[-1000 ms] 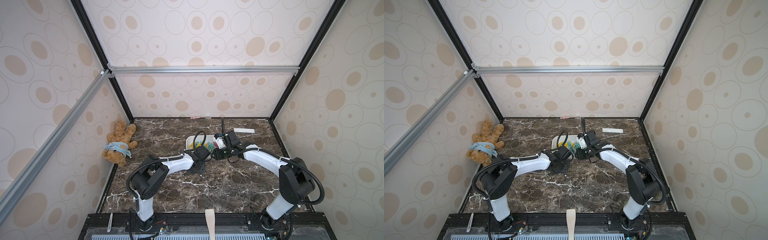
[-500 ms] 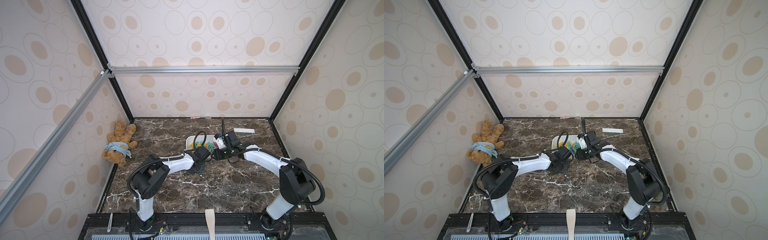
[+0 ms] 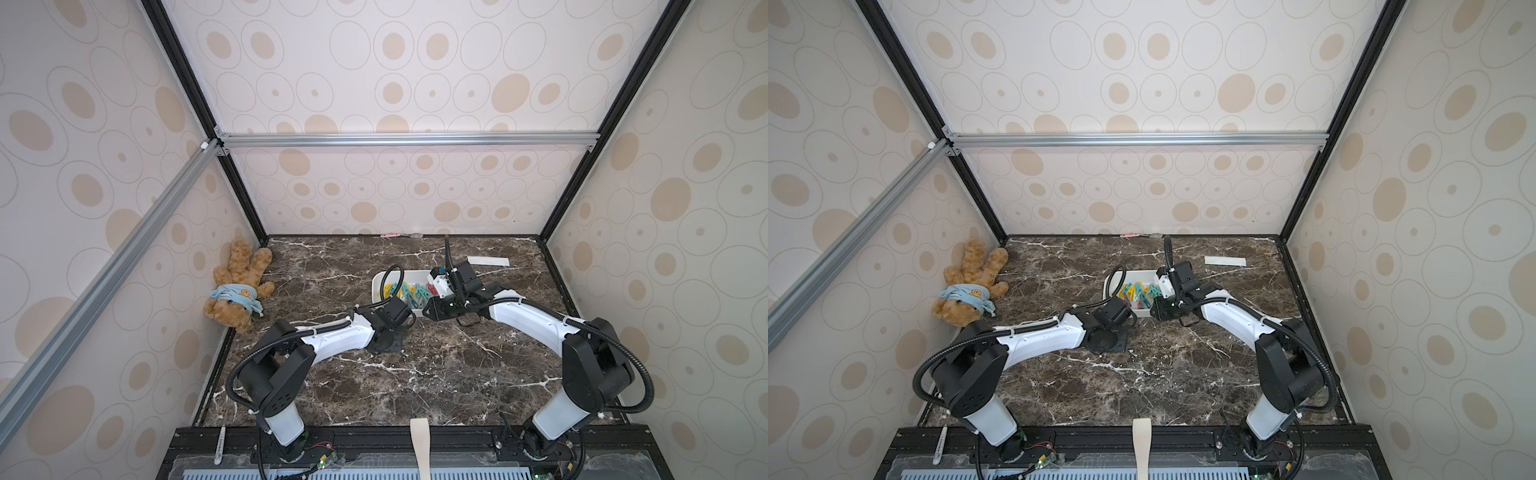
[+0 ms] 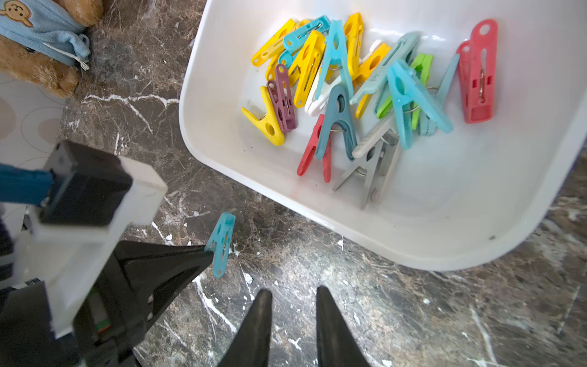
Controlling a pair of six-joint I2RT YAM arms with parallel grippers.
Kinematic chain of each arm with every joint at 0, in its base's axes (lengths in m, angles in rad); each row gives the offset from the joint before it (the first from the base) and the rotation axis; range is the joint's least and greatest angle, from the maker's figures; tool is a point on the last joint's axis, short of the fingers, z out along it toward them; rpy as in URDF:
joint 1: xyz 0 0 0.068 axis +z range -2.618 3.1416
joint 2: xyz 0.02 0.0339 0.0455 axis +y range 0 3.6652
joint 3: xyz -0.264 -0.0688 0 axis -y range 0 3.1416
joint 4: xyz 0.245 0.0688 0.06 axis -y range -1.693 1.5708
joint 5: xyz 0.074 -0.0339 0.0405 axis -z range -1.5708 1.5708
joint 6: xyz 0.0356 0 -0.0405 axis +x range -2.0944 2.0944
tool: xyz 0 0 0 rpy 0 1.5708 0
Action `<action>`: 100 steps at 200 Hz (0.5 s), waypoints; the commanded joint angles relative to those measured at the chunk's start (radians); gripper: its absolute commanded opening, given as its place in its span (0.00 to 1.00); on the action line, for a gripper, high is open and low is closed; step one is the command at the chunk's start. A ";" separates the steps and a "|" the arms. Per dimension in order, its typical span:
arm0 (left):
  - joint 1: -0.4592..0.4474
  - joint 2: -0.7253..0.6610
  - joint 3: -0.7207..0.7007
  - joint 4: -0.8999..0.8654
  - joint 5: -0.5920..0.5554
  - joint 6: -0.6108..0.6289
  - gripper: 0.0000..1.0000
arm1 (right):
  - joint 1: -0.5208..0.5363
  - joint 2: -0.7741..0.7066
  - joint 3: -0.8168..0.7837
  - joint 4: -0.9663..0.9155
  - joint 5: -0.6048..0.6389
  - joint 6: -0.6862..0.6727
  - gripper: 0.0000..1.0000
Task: Put the clothespins into the storage box
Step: Pick up the clothespin from the center of the board, then place the clothespin in the storage box.
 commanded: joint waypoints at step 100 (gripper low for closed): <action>0.304 0.001 0.266 0.043 0.280 0.274 0.00 | 0.003 -0.071 0.144 -0.193 0.114 0.061 0.27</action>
